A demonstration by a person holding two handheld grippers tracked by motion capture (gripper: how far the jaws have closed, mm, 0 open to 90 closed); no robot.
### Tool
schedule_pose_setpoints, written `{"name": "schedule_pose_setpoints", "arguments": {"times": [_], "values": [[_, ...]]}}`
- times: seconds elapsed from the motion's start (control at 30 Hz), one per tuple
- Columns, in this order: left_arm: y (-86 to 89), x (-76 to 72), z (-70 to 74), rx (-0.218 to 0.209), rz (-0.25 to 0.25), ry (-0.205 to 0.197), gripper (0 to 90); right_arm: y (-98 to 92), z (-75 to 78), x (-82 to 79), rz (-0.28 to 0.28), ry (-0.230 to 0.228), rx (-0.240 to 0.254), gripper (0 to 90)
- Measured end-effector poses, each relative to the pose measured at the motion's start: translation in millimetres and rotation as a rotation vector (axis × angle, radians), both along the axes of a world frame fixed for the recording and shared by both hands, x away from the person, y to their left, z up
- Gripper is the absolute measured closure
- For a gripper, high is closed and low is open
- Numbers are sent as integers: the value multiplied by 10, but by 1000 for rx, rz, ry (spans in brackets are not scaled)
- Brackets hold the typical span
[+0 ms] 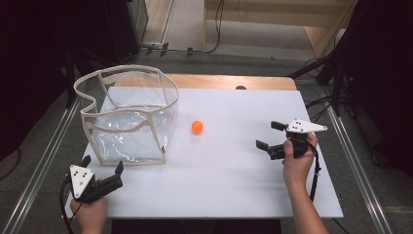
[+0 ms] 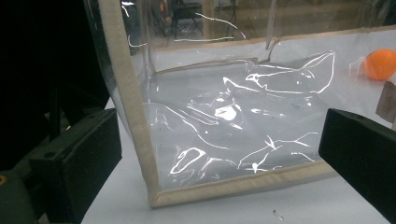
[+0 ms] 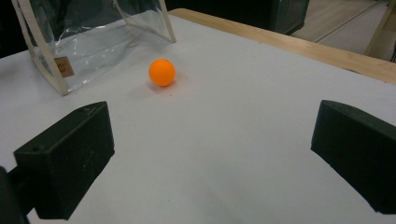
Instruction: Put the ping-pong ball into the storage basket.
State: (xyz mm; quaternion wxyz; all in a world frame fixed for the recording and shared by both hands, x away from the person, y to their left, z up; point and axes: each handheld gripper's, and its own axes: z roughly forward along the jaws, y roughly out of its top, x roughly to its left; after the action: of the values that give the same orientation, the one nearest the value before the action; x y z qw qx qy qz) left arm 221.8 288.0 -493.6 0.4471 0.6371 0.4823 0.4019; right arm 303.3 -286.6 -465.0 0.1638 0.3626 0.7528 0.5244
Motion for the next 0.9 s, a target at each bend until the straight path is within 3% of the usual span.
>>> {"name": "schedule_pose_setpoints", "arguments": {"times": [0.23, 0.9], "values": [[15, -4, 5, -16, -12, 3, 0, 123, 58, 121, 27, 8, -40, 0], [25, 0, 8, -27, -31, 8, 0, 456, 199, 399, 97, 29, -74, 0]]}}
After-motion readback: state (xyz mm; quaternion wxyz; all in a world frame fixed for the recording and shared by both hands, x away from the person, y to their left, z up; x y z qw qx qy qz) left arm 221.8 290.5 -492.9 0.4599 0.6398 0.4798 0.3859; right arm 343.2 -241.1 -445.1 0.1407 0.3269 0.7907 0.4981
